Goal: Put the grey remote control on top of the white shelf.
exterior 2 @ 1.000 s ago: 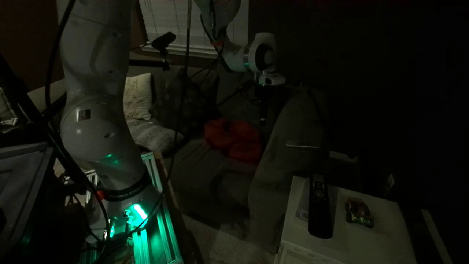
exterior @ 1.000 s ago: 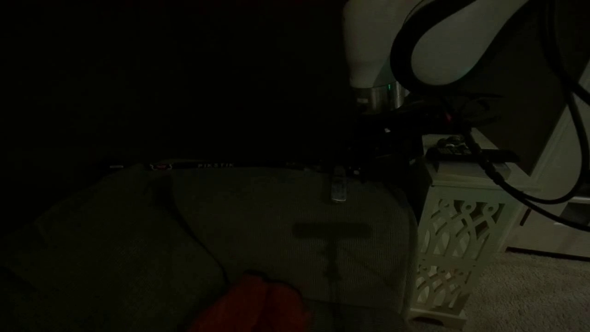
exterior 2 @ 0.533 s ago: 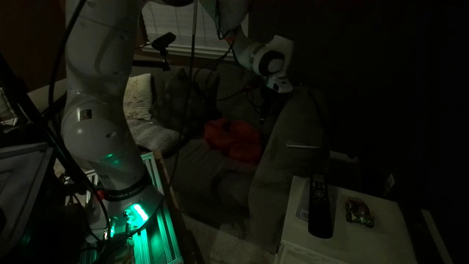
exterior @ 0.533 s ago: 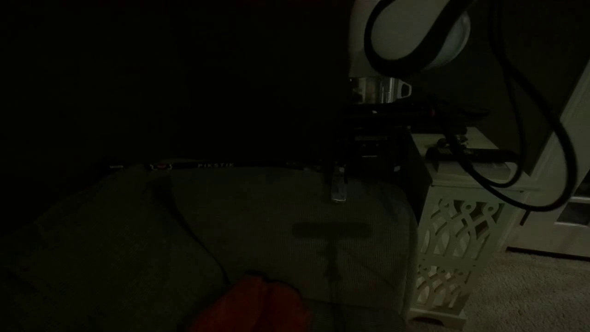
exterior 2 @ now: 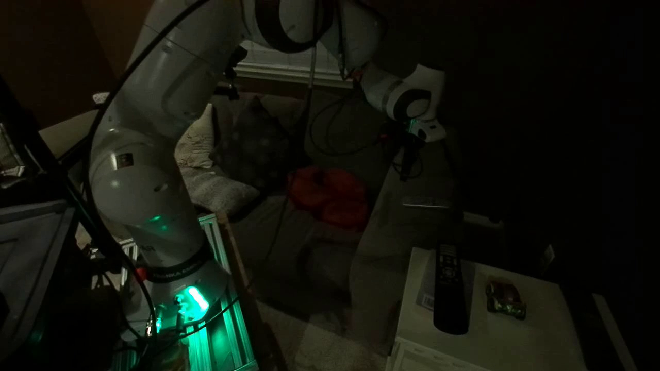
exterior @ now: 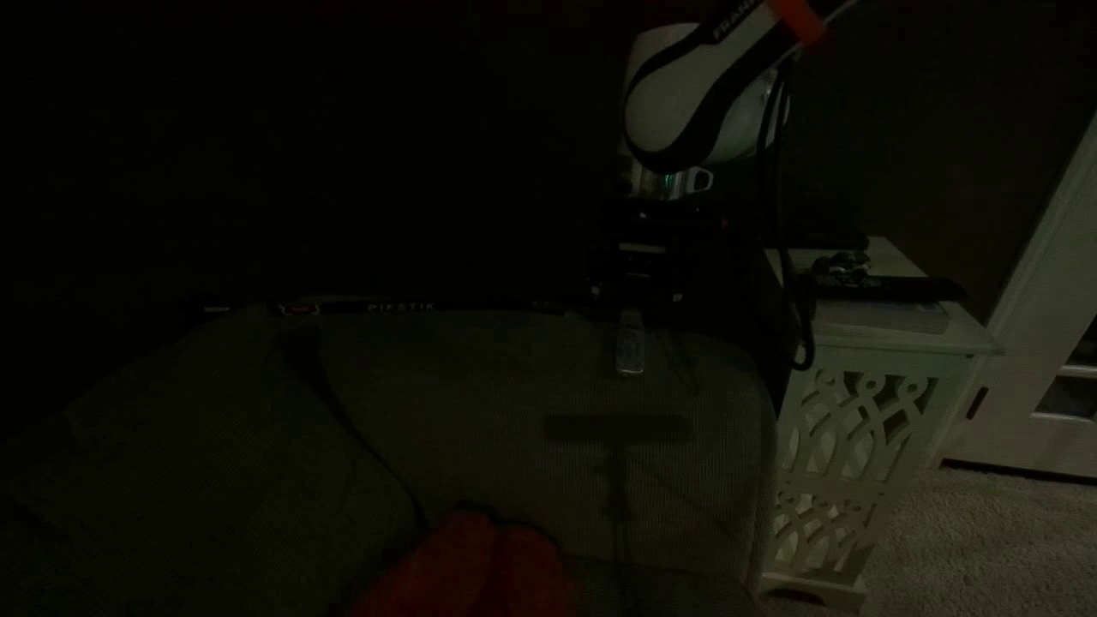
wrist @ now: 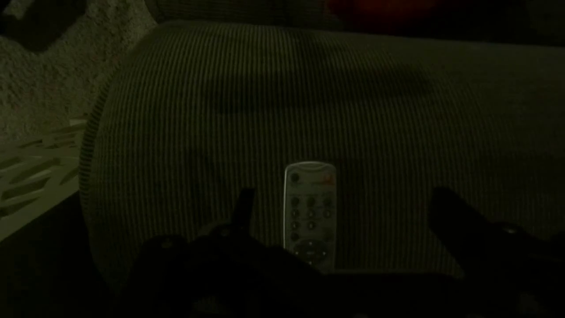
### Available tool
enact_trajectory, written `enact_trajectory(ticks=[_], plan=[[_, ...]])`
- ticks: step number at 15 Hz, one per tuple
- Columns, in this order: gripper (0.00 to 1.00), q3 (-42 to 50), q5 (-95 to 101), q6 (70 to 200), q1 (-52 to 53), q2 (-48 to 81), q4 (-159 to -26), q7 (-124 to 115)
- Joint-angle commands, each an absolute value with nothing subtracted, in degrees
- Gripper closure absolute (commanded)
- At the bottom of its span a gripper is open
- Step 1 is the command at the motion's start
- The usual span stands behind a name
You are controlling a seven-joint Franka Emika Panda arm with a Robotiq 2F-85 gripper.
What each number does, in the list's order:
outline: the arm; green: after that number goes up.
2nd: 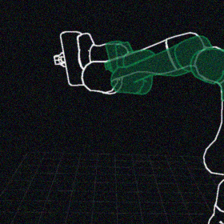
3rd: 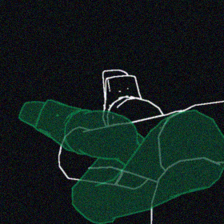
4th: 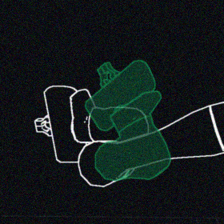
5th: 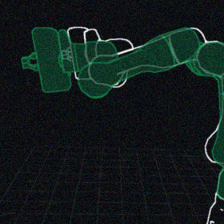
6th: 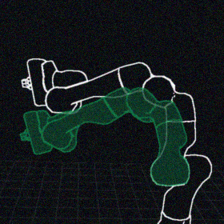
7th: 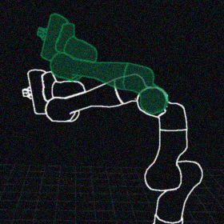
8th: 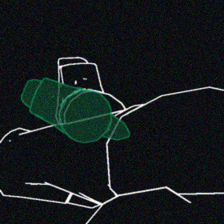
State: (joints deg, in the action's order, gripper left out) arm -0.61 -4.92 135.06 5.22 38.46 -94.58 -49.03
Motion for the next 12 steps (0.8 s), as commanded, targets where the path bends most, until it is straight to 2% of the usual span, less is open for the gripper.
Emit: enact_trajectory(ticks=[1,3,5,12], plan=[[0.0,1.21,-6.0,134.86,6.46,39.76,-93.29,-48.42],[0.0,1.25,-6.0,134.9,6.49,39.95,-93.39,-48.42],[0.0,-0.35,-7.96,139.52,4.97,41.63,-93.48,-45.41],[0.0,2.43,-7.4,155.26,5.94,49.02,-91.82,-41.8]])
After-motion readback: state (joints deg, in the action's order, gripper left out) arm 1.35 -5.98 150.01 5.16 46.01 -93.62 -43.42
